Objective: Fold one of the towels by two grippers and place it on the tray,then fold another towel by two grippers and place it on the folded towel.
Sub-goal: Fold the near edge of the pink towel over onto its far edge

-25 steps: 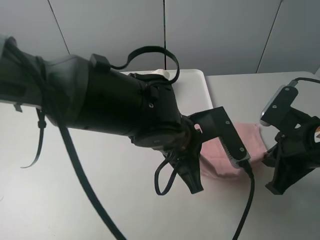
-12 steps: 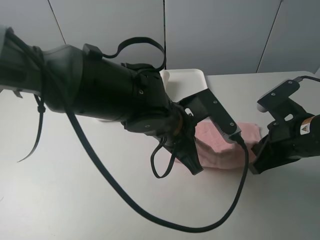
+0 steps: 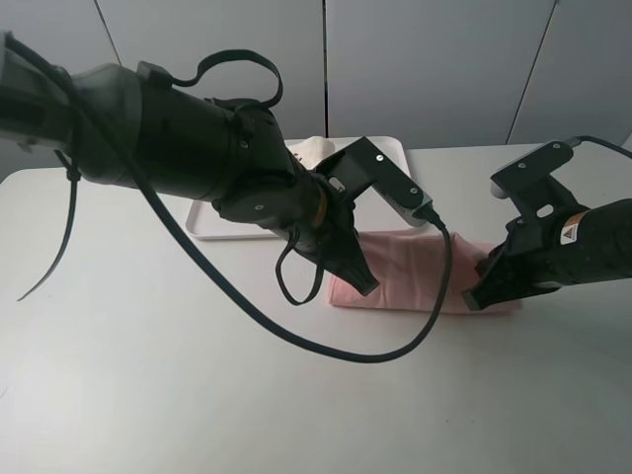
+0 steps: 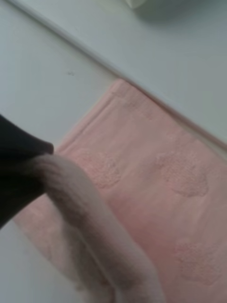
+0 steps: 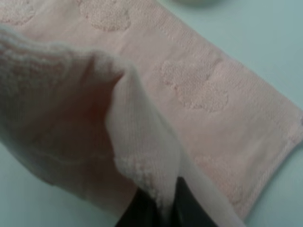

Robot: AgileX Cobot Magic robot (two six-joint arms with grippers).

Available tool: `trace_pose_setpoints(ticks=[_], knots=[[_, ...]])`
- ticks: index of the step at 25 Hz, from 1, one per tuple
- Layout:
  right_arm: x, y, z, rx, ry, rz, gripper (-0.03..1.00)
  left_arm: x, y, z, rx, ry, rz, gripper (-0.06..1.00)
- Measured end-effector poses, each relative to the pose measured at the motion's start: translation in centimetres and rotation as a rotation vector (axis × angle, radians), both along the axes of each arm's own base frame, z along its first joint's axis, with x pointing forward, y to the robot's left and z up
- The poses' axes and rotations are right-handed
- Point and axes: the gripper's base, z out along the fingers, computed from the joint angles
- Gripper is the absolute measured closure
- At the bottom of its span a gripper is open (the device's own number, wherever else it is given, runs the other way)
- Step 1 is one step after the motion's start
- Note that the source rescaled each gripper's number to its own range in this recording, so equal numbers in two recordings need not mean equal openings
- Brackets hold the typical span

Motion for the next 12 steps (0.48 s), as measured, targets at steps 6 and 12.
trace_pose_setpoints(ticks=[6,12], knots=[[0.6,0.2,-0.4,0.005,-0.042,0.016,0.97,0.1,-0.3,-0.5,-0.007,-0.005,-0.018,0.93],[1.4,-1.6,-0.5,0.015,-0.06,-0.081,0.97,0.2,-0.4,-1.5,0.009,-0.001,-0.032,0.93]])
